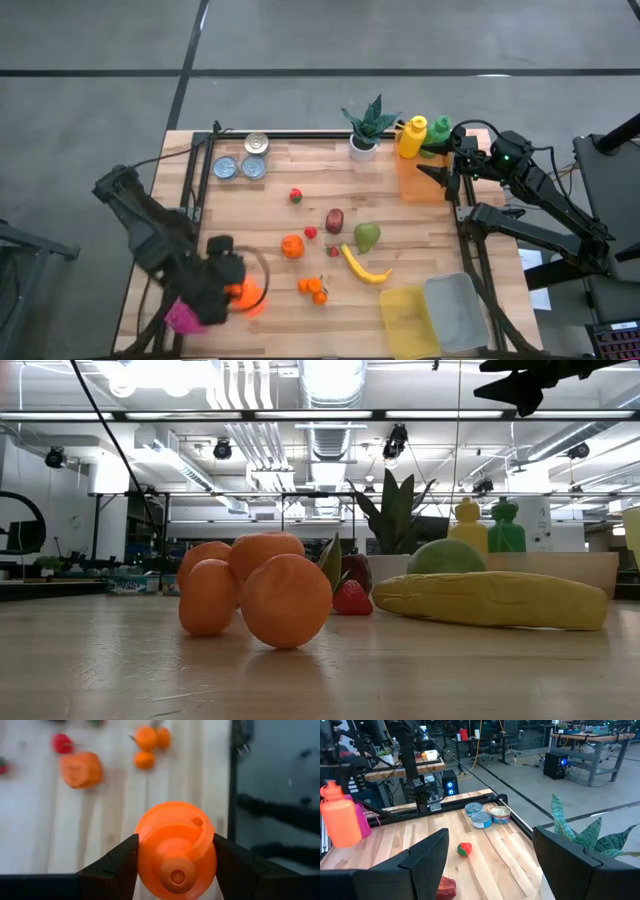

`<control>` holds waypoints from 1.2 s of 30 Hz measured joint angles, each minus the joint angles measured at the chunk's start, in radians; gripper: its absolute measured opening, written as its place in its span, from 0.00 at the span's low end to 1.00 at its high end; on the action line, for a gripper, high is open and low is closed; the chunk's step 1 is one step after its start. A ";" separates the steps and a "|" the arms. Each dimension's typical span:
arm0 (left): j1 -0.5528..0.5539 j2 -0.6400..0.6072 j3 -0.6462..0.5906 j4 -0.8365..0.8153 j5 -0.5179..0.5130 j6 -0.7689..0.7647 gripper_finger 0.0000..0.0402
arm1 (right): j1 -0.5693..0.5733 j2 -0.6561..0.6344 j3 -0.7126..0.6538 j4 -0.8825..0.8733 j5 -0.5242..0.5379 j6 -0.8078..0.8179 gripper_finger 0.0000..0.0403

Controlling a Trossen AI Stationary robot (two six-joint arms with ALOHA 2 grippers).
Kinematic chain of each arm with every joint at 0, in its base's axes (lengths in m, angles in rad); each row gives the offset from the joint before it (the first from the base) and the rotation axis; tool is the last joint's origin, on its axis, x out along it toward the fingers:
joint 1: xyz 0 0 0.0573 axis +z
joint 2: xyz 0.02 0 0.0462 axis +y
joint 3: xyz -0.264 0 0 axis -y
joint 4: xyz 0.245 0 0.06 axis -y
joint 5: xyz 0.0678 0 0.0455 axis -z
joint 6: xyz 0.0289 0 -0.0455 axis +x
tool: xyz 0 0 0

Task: Pick & Place Food Item
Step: Put the orange water bottle into the orange bin

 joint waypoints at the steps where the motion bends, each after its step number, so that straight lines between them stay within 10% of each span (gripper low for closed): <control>1: 0.035 0.000 0.011 -0.002 0.000 0.000 0.53 | 0.000 0.000 0.000 0.000 0.000 0.000 0.71; 19: 0.711 0.014 0.040 0.134 0.169 0.181 0.52 | 0.000 0.000 0.000 0.000 0.000 0.000 0.71; 36: 0.992 0.184 0.127 0.149 0.231 0.563 0.54 | 0.000 0.000 0.000 0.000 0.000 0.000 0.71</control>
